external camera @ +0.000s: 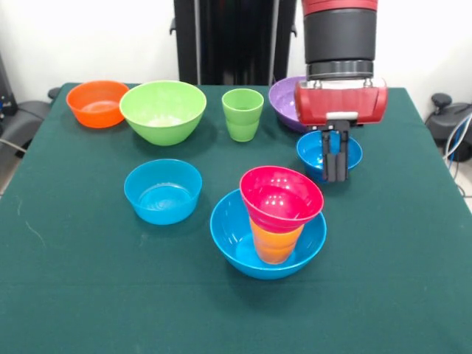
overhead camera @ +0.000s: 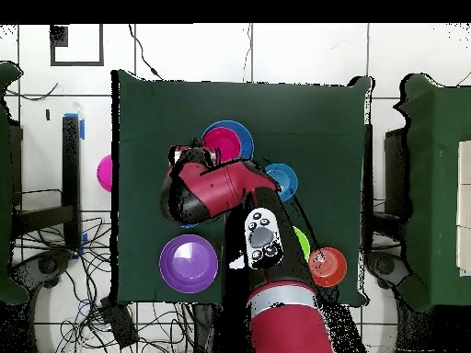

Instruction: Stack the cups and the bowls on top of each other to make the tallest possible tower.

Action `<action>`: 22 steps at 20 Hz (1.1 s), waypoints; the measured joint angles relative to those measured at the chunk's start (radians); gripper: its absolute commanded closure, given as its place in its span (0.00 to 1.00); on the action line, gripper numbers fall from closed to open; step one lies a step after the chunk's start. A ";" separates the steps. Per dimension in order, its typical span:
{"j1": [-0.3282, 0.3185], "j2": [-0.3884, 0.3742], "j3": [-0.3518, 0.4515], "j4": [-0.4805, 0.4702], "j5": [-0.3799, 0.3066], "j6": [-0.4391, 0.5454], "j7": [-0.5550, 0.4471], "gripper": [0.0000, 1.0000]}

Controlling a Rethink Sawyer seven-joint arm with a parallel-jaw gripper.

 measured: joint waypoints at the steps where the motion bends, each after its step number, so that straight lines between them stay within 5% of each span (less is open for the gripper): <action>1: 0.005 -0.002 -0.002 0.000 0.000 0.000 0.000 1.00; 16: -0.008 -0.067 -0.022 0.005 -0.001 0.113 0.000 1.00; 22: 0.043 -0.076 -0.107 0.005 -0.040 0.153 0.000 1.00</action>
